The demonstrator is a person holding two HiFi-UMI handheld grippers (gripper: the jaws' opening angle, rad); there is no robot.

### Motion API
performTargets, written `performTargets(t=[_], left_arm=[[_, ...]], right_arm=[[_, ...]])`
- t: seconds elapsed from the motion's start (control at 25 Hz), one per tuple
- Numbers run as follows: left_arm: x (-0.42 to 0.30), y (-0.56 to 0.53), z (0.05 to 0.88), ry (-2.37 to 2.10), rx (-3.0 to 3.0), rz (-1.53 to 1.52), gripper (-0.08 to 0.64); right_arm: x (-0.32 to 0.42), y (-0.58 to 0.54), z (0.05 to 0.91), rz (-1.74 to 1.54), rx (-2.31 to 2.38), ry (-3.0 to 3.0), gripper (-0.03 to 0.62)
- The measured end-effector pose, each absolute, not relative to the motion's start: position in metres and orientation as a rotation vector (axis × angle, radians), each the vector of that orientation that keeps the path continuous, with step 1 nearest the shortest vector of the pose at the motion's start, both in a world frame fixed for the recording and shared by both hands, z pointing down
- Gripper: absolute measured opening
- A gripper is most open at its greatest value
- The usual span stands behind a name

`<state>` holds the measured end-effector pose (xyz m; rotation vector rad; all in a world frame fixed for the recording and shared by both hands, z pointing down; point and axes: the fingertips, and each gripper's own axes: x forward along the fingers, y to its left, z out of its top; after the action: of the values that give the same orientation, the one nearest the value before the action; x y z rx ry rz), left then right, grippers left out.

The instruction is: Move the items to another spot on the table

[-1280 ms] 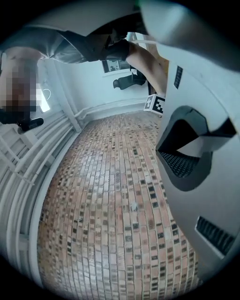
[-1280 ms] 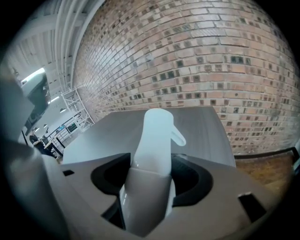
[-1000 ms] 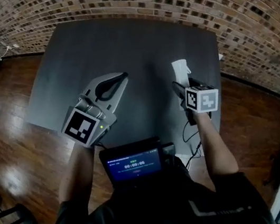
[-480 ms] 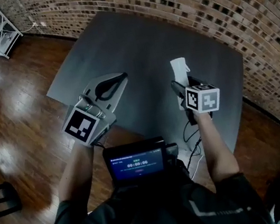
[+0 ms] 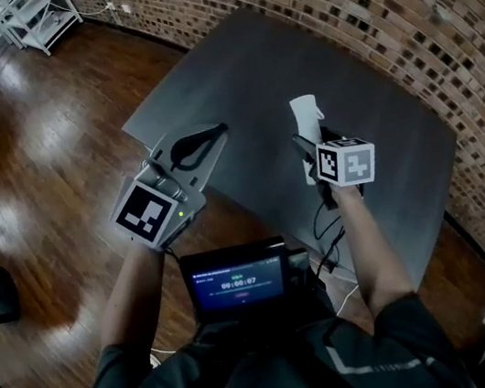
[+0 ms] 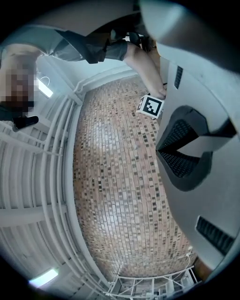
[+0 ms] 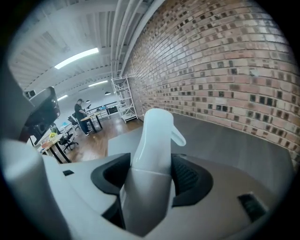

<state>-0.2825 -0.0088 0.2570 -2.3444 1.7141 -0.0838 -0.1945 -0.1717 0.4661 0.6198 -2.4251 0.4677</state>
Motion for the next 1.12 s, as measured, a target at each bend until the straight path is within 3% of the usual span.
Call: performTargets(t=[0.52, 1.12], left_arm=[[-0.36, -0.002, 0.295, 1.985, -2.25, -0.119, 0.002], [-0.388, -0.013, 0.336, 2.108, -2.271, -0.107, 0.002]], right_arm=[[-0.311, -0.147, 0.582, 0.4, 0.305, -2.223, 0.278], [-0.333, -0.134, 0.677, 0.325, 0.164, -2.028, 0.278]])
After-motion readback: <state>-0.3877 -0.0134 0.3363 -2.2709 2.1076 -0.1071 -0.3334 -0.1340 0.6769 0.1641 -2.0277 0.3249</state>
